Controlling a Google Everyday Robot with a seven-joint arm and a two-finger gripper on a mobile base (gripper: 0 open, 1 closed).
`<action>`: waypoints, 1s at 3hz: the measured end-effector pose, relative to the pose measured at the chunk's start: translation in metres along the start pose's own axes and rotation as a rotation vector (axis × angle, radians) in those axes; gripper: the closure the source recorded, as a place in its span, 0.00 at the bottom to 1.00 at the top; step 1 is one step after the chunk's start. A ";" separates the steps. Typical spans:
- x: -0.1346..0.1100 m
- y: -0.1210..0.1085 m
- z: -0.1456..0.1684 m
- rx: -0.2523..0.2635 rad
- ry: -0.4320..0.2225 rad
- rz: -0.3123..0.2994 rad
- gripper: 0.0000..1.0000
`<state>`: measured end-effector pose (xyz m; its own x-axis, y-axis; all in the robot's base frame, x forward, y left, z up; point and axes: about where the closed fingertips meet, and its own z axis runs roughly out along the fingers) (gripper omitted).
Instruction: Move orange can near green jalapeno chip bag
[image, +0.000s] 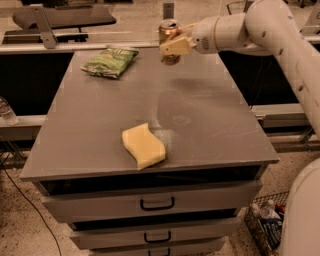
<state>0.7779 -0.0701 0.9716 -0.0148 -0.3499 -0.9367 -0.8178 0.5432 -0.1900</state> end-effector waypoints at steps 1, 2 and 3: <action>0.000 0.048 0.031 -0.123 -0.009 0.045 1.00; -0.006 0.073 0.054 -0.172 -0.033 0.052 1.00; -0.008 0.079 0.078 -0.154 -0.048 0.035 1.00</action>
Offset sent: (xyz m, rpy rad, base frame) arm -0.0367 0.1188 -0.0268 0.0940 0.0819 0.1959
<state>0.7586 0.0348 0.9413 -0.0207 -0.2935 -0.9557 -0.8960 0.4296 -0.1125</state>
